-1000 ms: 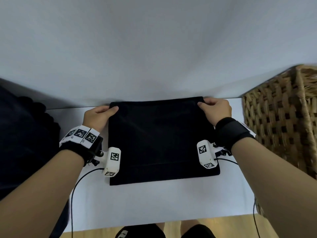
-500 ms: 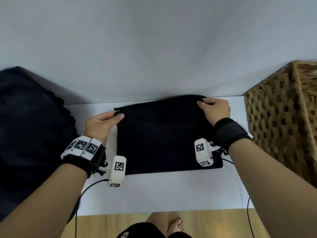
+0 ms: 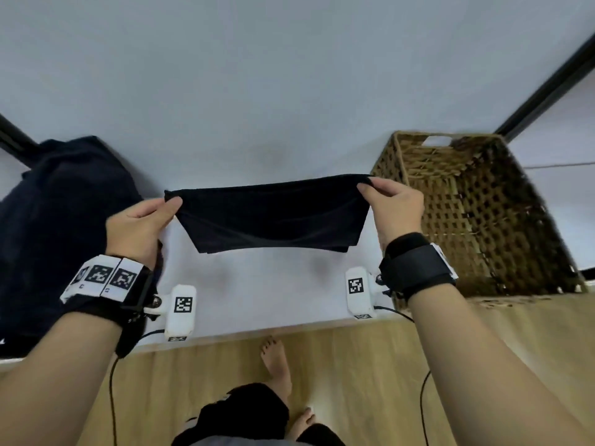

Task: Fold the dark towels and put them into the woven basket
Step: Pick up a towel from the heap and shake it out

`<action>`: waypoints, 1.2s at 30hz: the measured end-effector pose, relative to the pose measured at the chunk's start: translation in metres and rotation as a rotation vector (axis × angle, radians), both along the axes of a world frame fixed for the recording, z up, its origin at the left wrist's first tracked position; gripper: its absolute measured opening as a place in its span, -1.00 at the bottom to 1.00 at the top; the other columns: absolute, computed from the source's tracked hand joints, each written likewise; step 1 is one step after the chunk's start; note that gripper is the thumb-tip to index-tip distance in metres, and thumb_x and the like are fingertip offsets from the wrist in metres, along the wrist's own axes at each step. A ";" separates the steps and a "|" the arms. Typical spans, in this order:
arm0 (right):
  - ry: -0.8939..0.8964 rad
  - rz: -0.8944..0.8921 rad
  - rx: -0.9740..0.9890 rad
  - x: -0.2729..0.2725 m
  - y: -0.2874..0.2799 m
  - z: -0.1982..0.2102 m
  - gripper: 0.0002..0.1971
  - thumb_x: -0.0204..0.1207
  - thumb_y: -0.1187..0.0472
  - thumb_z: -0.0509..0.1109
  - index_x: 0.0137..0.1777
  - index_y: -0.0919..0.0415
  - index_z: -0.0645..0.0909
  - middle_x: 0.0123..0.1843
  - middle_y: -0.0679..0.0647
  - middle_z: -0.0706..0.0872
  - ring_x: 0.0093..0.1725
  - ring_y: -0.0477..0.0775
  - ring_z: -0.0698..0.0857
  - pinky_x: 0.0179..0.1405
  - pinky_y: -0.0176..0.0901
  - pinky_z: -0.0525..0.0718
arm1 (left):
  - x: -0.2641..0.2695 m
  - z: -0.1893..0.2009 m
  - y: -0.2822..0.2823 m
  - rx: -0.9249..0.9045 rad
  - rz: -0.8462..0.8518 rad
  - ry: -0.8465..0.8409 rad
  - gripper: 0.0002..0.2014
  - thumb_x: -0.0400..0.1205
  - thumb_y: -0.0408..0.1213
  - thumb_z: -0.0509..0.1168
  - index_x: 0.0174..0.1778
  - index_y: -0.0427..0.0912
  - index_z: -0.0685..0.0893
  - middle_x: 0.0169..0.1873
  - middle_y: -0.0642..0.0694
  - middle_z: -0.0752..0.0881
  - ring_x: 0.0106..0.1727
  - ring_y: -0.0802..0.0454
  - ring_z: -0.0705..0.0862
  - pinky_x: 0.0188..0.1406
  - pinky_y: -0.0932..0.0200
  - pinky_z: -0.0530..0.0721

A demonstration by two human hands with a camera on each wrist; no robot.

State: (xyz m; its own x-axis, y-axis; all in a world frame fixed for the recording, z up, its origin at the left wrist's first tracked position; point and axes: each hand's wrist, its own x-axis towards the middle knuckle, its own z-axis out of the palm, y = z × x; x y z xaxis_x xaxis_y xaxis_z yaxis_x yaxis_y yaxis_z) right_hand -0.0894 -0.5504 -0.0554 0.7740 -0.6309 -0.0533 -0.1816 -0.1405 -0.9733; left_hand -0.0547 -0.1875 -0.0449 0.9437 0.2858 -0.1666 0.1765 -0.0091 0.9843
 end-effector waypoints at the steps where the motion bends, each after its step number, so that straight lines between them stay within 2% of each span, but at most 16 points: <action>1: -0.026 0.001 -0.018 -0.010 0.000 0.019 -0.87 0.29 0.13 0.66 -0.31 -0.15 0.80 -0.19 -0.14 0.86 -0.05 -0.10 0.82 0.18 -0.02 0.76 | -0.008 0.015 0.001 0.011 -0.006 -0.032 -0.68 0.44 -0.15 0.59 0.05 -0.22 0.82 0.05 -0.31 0.80 -0.12 0.05 0.74 -0.03 0.23 0.73; 5: -0.137 0.036 -0.137 -0.039 -0.003 0.093 -0.90 0.30 0.05 0.65 -0.21 -0.13 0.80 -0.20 -0.18 0.84 -0.08 -0.16 0.81 0.15 -0.14 0.75 | -0.033 0.075 0.003 0.019 0.030 -0.167 -0.72 0.43 -0.12 0.59 -0.02 -0.18 0.84 -0.03 -0.23 0.82 -0.09 0.04 0.74 0.18 -0.01 0.72; 8: -0.200 0.076 -0.199 -0.055 -0.004 0.133 -0.87 0.34 0.05 0.63 -0.11 -0.06 0.81 -0.18 -0.19 0.83 -0.12 -0.22 0.79 0.06 -0.31 0.72 | -0.041 0.107 0.006 -0.030 0.046 -0.269 -0.65 0.42 -0.11 0.59 0.03 -0.23 0.83 -0.06 -0.15 0.83 -0.02 0.03 0.79 0.14 0.10 0.72; 10: -0.243 0.096 -0.176 -0.065 -0.002 0.147 -0.86 0.37 0.12 0.63 -0.07 0.03 0.82 -0.16 -0.14 0.84 -0.16 -0.27 0.78 -0.07 -0.42 0.69 | -0.047 0.119 0.009 -0.019 0.041 -0.306 -0.67 0.42 -0.10 0.58 -0.01 -0.25 0.83 -0.17 -0.07 0.83 -0.10 0.08 0.77 0.05 0.17 0.72; 13: -0.311 0.068 -0.107 -0.075 0.001 0.157 -0.88 0.38 0.19 0.63 -0.10 0.02 0.81 -0.16 -0.13 0.84 -0.16 -0.26 0.78 -0.10 -0.43 0.69 | -0.059 0.129 0.013 -0.021 0.039 -0.333 -0.81 0.46 -0.17 0.56 -0.11 -0.20 0.83 -0.17 -0.13 0.79 -0.11 0.06 0.73 0.11 0.10 0.72; 16: -0.294 0.084 -0.122 -0.078 0.002 0.157 -0.89 0.38 0.18 0.63 -0.19 -0.07 0.79 -0.23 -0.21 0.83 -0.17 -0.29 0.78 -0.11 -0.43 0.70 | -0.067 0.131 0.019 0.021 0.050 -0.329 -0.83 0.42 -0.13 0.58 -0.15 -0.10 0.85 -0.14 -0.11 0.82 -0.09 0.08 0.75 0.12 0.14 0.72; 19: -0.248 0.121 -0.176 -0.078 0.004 0.148 -0.85 0.36 0.15 0.63 -0.28 -0.15 0.76 -0.31 -0.33 0.80 -0.21 -0.35 0.75 -0.16 -0.52 0.64 | -0.065 0.127 0.026 0.043 0.076 -0.307 -0.78 0.35 -0.08 0.62 -0.14 -0.04 0.86 -0.16 0.01 0.83 -0.11 0.16 0.76 0.08 0.20 0.71; 23: -0.186 0.102 -0.176 -0.066 0.006 0.129 -0.89 0.34 0.11 0.63 -0.23 -0.12 0.78 -0.23 -0.20 0.82 -0.16 -0.22 0.78 -0.03 -0.34 0.70 | -0.052 0.109 0.033 0.109 0.072 -0.250 -0.76 0.37 -0.07 0.61 -0.08 0.02 0.85 -0.15 0.12 0.84 -0.12 0.32 0.76 -0.01 0.31 0.66; 25: -0.163 0.104 -0.155 -0.056 0.007 0.117 -0.85 0.35 0.14 0.63 -0.12 -0.08 0.76 -0.23 -0.14 0.80 -0.31 -0.23 0.76 -0.22 -0.37 0.73 | -0.041 0.097 0.035 0.151 0.033 -0.228 -0.77 0.42 -0.10 0.59 -0.03 0.03 0.84 -0.17 0.10 0.83 -0.14 0.26 0.76 -0.06 0.31 0.66; 27: -0.117 0.114 -0.095 -0.041 0.008 0.104 -0.77 0.39 0.21 0.61 0.02 -0.01 0.71 -0.20 -0.04 0.78 -0.44 -0.17 0.74 -0.43 -0.39 0.68 | -0.026 0.084 0.035 0.178 -0.004 -0.177 -0.73 0.51 -0.20 0.53 0.13 -0.01 0.79 -0.28 0.11 0.75 -0.32 0.20 0.68 -0.23 0.32 0.65; 28: -0.090 0.126 -0.044 -0.033 0.009 0.098 -0.76 0.43 0.25 0.59 0.07 0.04 0.71 -0.15 0.03 0.78 -0.44 -0.12 0.76 -0.45 -0.37 0.68 | -0.018 0.077 0.034 0.181 -0.023 -0.143 -0.71 0.57 -0.27 0.48 0.22 -0.10 0.75 -0.34 0.08 0.69 -0.42 0.18 0.62 -0.34 0.31 0.64; 30: -0.038 0.162 0.053 -0.016 0.010 0.089 -0.83 0.50 0.34 0.53 0.06 0.17 0.73 -0.06 0.19 0.79 -0.34 0.01 0.82 -0.36 -0.28 0.74 | -0.002 0.066 0.030 0.192 -0.063 -0.085 -0.73 0.64 -0.39 0.38 0.25 -0.33 0.68 -0.43 0.01 0.63 -0.53 0.18 0.60 -0.45 0.29 0.66; 32: -0.020 0.191 0.111 0.003 0.010 0.084 -0.90 0.53 0.41 0.48 -0.01 0.25 0.73 0.00 0.29 0.78 -0.20 0.10 0.86 -0.22 -0.18 0.79 | 0.010 0.062 0.025 0.158 -0.101 -0.050 -0.80 0.66 -0.46 0.33 0.16 -0.46 0.65 -0.39 -0.13 0.66 -0.49 0.16 0.72 -0.42 0.30 0.74; 36: -0.039 0.198 0.151 0.035 0.003 0.084 -0.90 0.51 0.44 0.47 -0.06 0.26 0.73 0.07 0.28 0.78 -0.09 0.12 0.86 0.01 -0.05 0.79 | 0.035 0.068 0.020 0.001 -0.106 -0.033 -0.93 0.64 -0.49 0.34 0.00 -0.37 0.71 -0.18 -0.29 0.73 -0.17 -0.02 0.85 -0.12 0.15 0.82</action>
